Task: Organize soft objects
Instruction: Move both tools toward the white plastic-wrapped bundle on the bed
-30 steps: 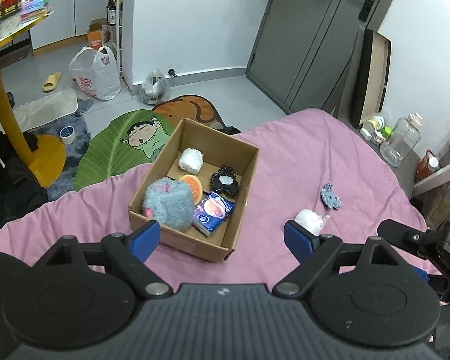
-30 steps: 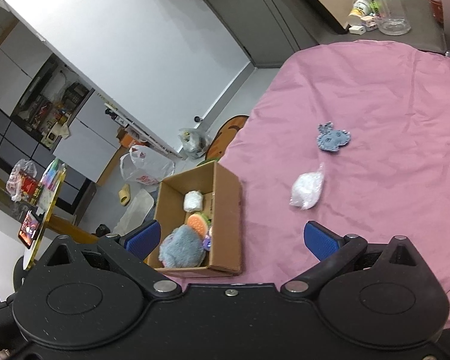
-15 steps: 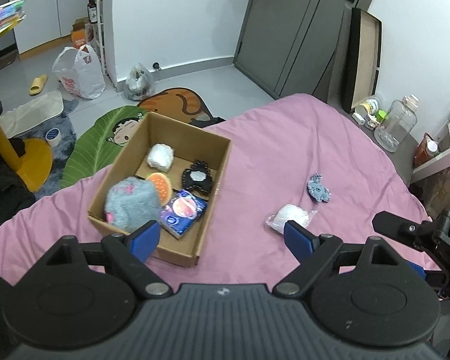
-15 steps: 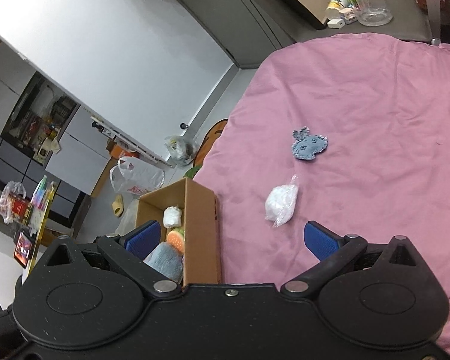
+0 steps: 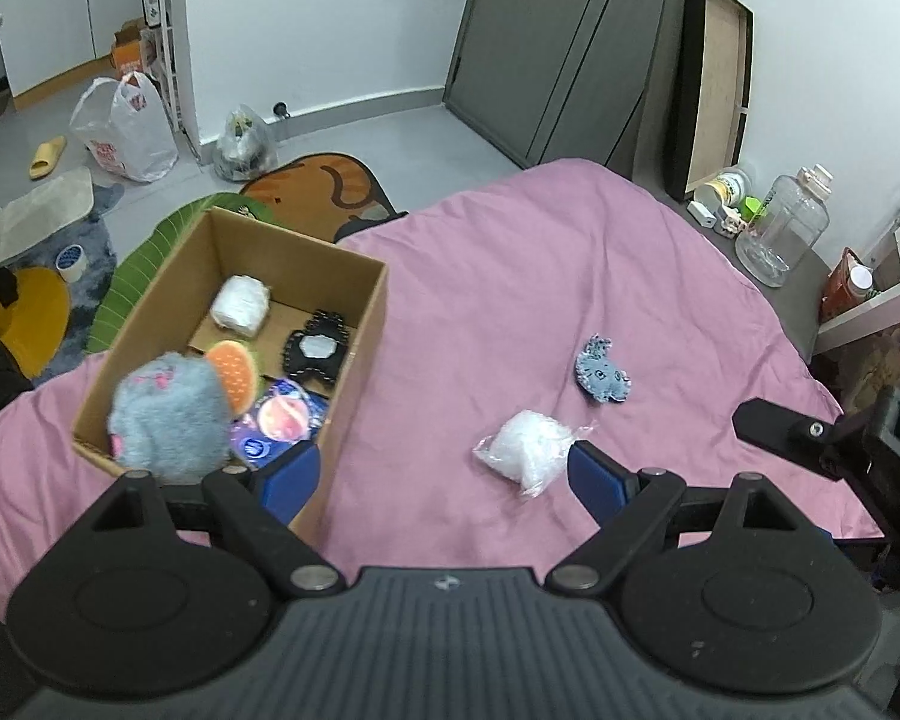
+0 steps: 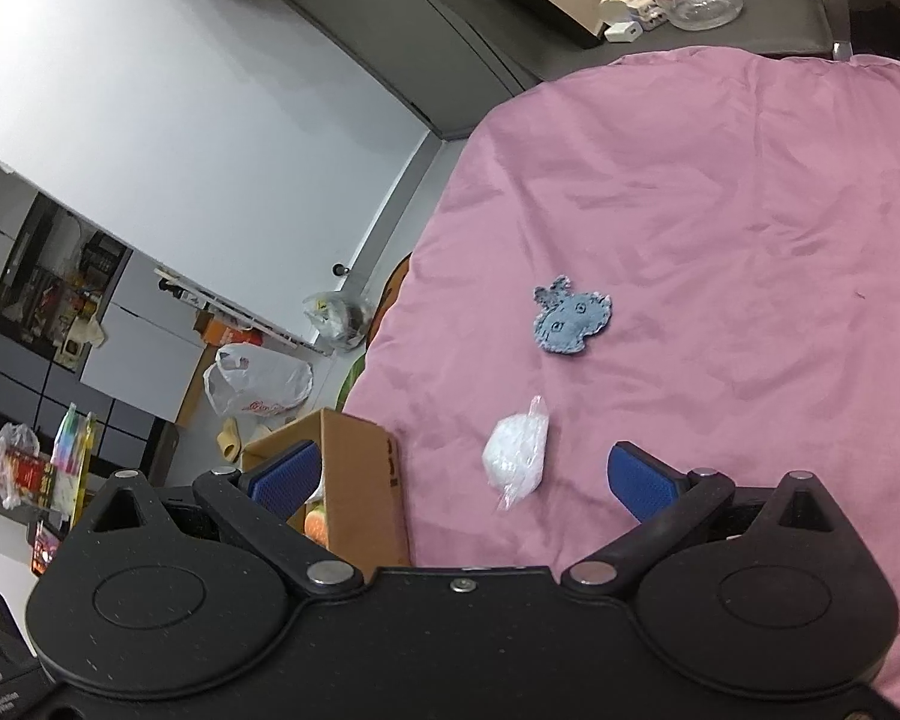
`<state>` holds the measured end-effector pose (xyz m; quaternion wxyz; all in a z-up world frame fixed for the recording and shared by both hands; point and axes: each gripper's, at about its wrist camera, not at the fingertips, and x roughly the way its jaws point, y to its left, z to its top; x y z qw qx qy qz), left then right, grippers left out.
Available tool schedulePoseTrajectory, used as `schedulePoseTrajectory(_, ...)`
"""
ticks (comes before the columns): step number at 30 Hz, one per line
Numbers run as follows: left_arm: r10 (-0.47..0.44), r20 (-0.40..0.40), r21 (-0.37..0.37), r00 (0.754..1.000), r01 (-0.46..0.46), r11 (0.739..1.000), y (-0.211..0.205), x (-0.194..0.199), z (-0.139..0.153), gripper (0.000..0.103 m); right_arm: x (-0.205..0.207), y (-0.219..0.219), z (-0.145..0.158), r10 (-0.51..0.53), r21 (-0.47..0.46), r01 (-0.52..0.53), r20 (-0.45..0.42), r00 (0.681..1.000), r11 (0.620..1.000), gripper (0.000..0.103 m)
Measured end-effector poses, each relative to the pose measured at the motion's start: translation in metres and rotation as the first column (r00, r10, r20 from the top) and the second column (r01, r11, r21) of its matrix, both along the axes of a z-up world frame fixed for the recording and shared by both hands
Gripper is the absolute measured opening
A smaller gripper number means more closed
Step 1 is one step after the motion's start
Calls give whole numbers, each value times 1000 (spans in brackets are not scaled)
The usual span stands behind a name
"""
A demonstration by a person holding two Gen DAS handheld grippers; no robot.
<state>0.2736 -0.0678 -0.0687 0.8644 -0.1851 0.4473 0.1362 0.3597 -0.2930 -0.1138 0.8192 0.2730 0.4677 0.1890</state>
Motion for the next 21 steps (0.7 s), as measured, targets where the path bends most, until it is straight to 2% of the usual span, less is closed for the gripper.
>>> schedulePoseTrajectory(21, -13, -54, -36, 998, 11, 999, -22, 71, -54, 88, 76, -2, -44, -76, -8, 76, -82, 994, 997, 103)
